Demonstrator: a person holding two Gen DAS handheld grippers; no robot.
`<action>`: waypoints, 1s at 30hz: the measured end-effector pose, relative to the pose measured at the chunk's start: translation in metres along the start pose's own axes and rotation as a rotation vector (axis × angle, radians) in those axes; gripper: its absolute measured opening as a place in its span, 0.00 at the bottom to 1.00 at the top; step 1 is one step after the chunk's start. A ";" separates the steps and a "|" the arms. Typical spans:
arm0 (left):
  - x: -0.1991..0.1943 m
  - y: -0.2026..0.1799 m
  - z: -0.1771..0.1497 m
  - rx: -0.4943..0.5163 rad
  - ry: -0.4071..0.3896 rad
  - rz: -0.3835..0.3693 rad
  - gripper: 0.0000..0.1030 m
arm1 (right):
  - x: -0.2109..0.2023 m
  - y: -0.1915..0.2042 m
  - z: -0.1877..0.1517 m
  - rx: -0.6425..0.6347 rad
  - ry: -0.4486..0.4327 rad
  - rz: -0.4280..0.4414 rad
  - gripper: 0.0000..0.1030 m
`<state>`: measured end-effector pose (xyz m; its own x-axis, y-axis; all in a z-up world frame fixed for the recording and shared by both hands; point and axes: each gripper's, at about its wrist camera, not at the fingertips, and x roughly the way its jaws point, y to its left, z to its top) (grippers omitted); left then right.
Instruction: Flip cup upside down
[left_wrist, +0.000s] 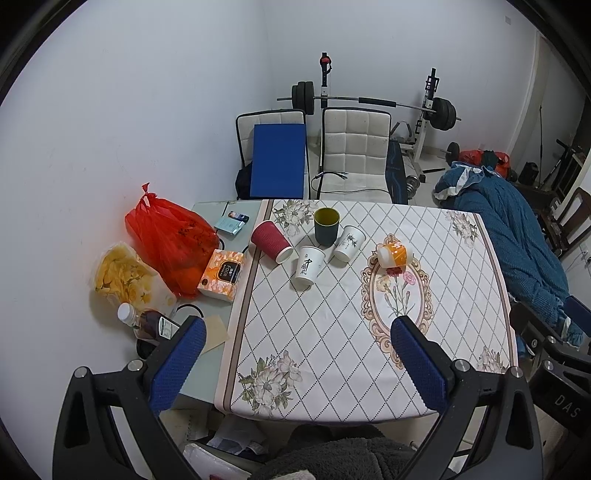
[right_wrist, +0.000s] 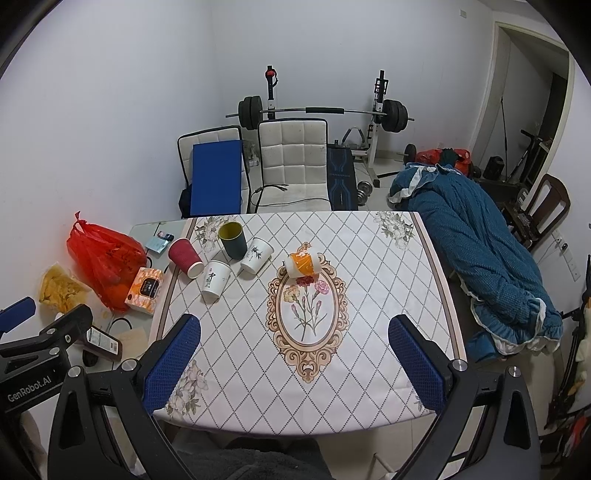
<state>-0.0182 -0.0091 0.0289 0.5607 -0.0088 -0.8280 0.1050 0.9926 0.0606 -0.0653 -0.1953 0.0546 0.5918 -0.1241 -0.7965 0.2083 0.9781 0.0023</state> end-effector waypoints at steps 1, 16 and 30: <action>0.000 0.000 0.000 0.000 -0.001 0.001 1.00 | -0.001 0.001 0.000 -0.001 0.000 -0.001 1.00; -0.001 0.000 -0.001 0.001 -0.002 0.000 1.00 | -0.002 -0.001 -0.002 0.001 -0.003 0.002 1.00; -0.001 -0.003 0.000 -0.006 0.000 0.017 1.00 | -0.012 0.016 0.003 0.007 0.005 0.012 1.00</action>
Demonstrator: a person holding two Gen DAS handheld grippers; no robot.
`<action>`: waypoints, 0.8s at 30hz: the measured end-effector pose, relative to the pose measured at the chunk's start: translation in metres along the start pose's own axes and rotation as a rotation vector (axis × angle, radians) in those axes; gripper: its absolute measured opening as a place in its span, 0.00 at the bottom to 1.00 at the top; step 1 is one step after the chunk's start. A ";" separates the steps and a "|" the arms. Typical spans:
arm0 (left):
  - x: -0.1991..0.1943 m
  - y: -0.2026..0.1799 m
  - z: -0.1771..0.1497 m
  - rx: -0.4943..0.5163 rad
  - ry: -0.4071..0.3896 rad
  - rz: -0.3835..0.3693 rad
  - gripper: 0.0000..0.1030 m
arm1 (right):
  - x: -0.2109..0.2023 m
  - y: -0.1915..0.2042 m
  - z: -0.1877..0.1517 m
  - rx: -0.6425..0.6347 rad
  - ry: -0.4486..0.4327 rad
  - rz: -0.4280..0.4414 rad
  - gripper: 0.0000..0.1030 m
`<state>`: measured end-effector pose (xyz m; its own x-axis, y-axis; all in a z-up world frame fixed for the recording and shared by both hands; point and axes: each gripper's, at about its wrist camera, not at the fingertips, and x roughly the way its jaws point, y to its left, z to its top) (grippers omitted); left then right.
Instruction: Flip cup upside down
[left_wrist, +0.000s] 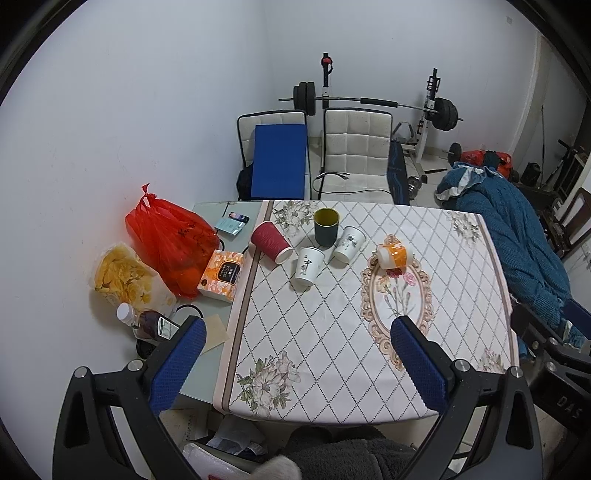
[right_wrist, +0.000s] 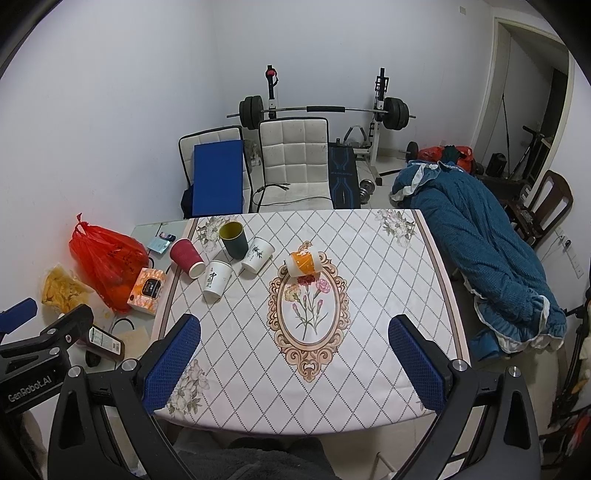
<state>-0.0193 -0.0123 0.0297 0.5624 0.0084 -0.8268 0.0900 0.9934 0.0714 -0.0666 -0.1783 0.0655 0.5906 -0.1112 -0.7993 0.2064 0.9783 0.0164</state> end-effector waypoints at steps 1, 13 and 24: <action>0.003 0.000 0.001 -0.007 0.005 0.003 1.00 | 0.002 0.001 0.001 0.003 0.005 0.004 1.00; 0.109 -0.005 -0.012 -0.077 0.159 0.121 1.00 | 0.114 -0.025 -0.011 -0.039 0.189 0.030 1.00; 0.204 -0.003 -0.040 -0.111 0.348 0.170 1.00 | 0.243 -0.034 -0.064 -0.109 0.417 0.051 1.00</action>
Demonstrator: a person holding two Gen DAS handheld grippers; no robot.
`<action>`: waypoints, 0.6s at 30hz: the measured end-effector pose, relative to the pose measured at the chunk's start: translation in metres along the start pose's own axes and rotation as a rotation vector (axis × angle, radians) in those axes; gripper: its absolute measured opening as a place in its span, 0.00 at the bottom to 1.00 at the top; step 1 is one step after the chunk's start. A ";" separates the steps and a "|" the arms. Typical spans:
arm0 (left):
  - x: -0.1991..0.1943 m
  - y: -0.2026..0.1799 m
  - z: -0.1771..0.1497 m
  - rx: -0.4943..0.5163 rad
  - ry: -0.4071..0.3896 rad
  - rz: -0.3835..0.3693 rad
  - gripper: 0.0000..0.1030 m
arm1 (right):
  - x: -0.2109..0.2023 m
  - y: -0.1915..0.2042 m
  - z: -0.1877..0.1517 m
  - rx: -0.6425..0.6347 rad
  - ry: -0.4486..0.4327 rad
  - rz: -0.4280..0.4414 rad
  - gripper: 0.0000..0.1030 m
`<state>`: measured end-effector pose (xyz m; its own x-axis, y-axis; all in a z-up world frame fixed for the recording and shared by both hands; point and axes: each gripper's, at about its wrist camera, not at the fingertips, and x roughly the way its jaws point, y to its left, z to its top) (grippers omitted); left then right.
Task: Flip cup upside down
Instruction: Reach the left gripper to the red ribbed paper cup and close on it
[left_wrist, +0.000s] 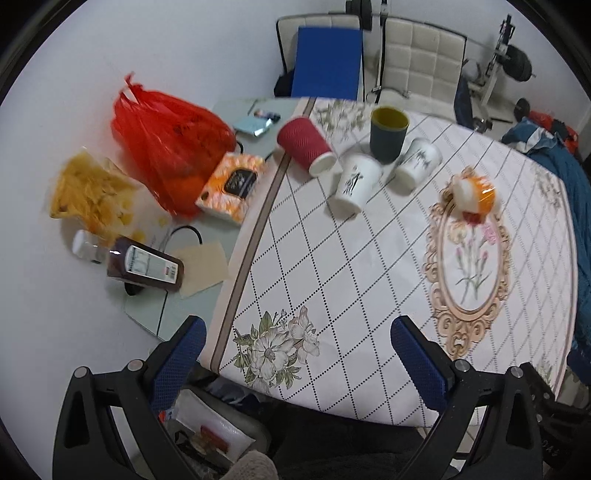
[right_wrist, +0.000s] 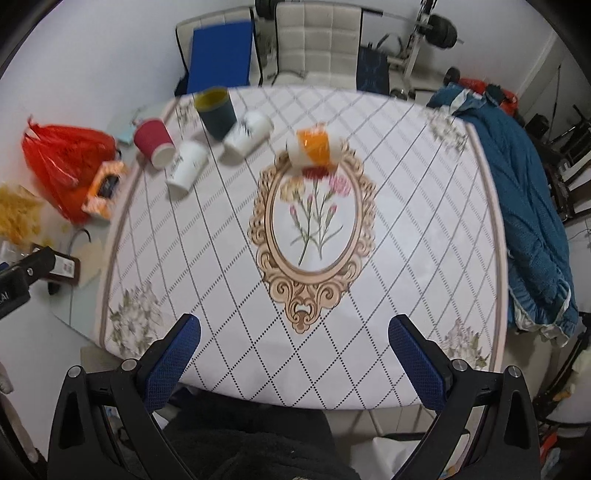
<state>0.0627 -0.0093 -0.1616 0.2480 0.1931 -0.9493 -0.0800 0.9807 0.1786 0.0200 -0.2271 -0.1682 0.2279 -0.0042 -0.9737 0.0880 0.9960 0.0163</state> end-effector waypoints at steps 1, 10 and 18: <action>0.009 0.000 0.004 0.000 0.012 0.004 1.00 | 0.011 0.001 0.001 -0.001 0.016 0.000 1.00; 0.065 0.011 0.062 -0.004 0.059 0.006 1.00 | 0.086 0.015 0.026 0.033 0.135 -0.028 1.00; 0.108 0.022 0.131 -0.025 0.081 0.004 1.00 | 0.124 0.033 0.068 0.054 0.184 -0.058 1.00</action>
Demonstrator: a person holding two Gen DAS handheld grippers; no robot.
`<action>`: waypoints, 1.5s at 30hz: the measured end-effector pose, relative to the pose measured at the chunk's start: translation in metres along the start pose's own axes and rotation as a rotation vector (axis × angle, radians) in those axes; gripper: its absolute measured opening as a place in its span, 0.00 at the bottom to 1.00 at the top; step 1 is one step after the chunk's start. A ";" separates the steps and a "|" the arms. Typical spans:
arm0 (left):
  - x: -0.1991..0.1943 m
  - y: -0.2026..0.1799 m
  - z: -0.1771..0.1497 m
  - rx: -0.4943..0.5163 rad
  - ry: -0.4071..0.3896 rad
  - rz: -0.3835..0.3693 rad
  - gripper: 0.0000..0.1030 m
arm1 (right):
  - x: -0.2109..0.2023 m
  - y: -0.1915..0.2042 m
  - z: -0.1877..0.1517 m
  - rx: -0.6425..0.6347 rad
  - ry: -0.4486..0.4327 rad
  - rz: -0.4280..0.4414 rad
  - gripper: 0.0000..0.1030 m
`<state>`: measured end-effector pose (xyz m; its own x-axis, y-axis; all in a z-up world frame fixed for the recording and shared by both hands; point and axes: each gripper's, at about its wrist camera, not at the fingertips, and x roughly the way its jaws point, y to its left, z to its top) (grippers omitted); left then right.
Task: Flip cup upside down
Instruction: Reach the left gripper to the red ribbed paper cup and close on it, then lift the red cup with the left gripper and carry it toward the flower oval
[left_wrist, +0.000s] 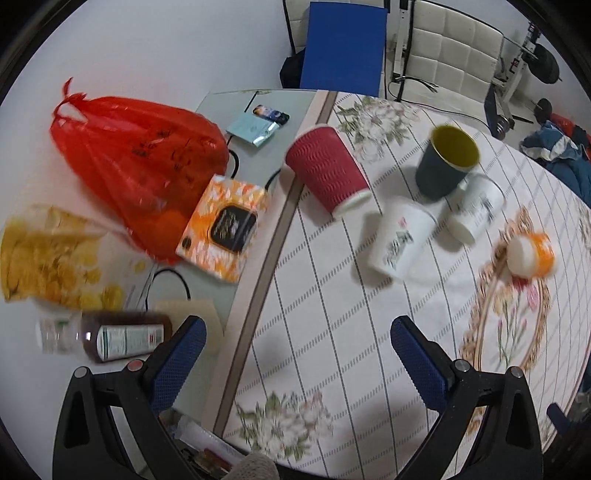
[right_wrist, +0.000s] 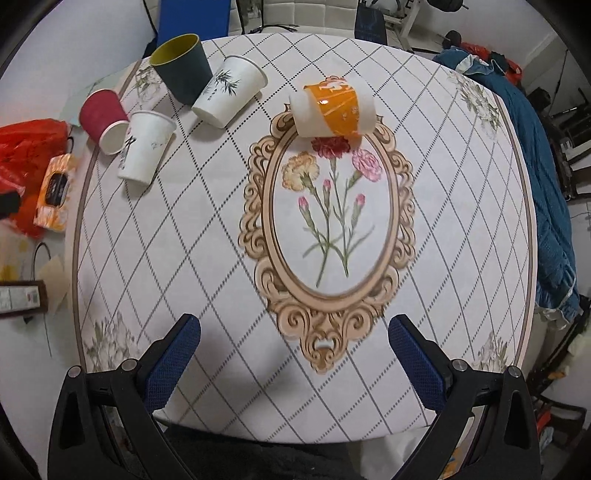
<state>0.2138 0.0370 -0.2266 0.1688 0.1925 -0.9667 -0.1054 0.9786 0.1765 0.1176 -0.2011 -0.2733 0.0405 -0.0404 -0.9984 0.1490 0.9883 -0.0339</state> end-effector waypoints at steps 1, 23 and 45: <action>0.004 0.000 0.008 -0.004 0.002 0.000 1.00 | 0.003 0.002 0.005 0.003 0.005 -0.002 1.00; 0.129 0.014 0.154 -0.158 0.222 -0.130 1.00 | 0.067 0.046 0.113 0.068 0.077 -0.103 1.00; 0.203 -0.042 0.174 0.088 0.284 -0.063 0.85 | 0.084 0.054 0.145 0.077 0.110 -0.135 1.00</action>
<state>0.4230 0.0472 -0.3980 -0.1096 0.1160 -0.9872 -0.0160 0.9928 0.1184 0.2720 -0.1720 -0.3523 -0.0930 -0.1516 -0.9841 0.2215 0.9604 -0.1689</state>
